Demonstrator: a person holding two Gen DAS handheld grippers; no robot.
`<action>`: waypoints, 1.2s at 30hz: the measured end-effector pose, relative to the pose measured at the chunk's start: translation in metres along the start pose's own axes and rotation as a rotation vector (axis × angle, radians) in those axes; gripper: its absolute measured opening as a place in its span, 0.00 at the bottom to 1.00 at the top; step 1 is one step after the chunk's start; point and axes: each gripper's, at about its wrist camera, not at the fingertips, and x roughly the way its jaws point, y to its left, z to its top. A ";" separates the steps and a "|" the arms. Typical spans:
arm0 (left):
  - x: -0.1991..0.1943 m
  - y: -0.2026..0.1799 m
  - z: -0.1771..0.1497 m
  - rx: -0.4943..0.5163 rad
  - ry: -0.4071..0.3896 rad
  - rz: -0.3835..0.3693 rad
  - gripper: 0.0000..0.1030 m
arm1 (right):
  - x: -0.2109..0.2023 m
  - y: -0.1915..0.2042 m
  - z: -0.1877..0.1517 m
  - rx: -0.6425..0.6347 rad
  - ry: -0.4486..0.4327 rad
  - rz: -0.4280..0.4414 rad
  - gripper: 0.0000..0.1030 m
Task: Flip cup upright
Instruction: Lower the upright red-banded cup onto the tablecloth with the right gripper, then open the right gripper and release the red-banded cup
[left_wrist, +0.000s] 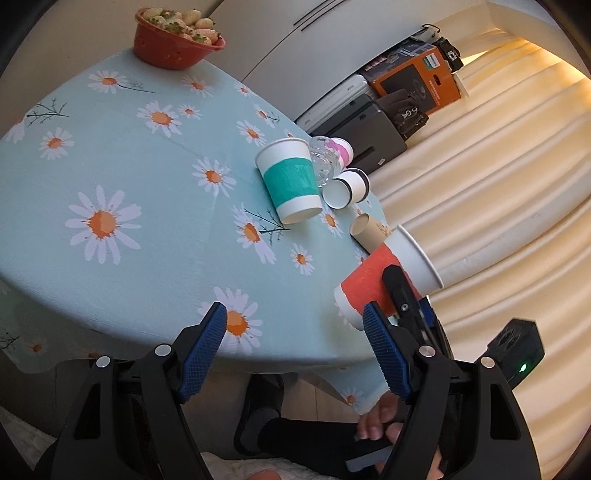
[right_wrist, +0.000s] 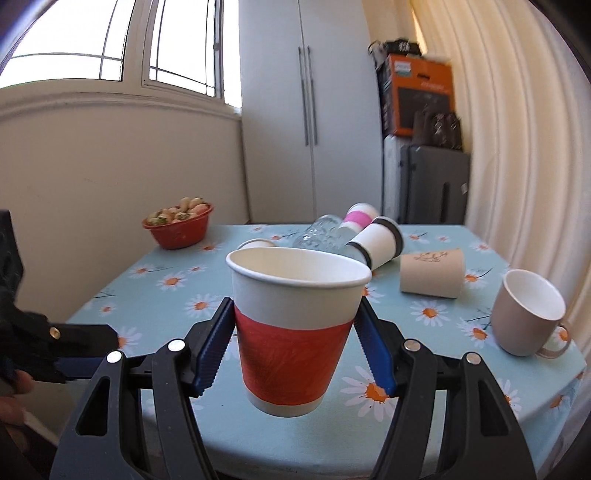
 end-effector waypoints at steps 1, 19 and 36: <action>0.000 0.002 0.000 -0.006 0.000 -0.002 0.72 | 0.000 0.003 -0.003 -0.006 -0.014 -0.014 0.64; -0.003 0.020 0.005 -0.082 -0.031 -0.005 0.72 | 0.029 0.023 -0.040 -0.081 -0.100 -0.145 0.64; 0.001 0.020 0.002 -0.077 -0.019 -0.010 0.72 | 0.041 0.027 -0.058 -0.100 -0.044 -0.118 0.64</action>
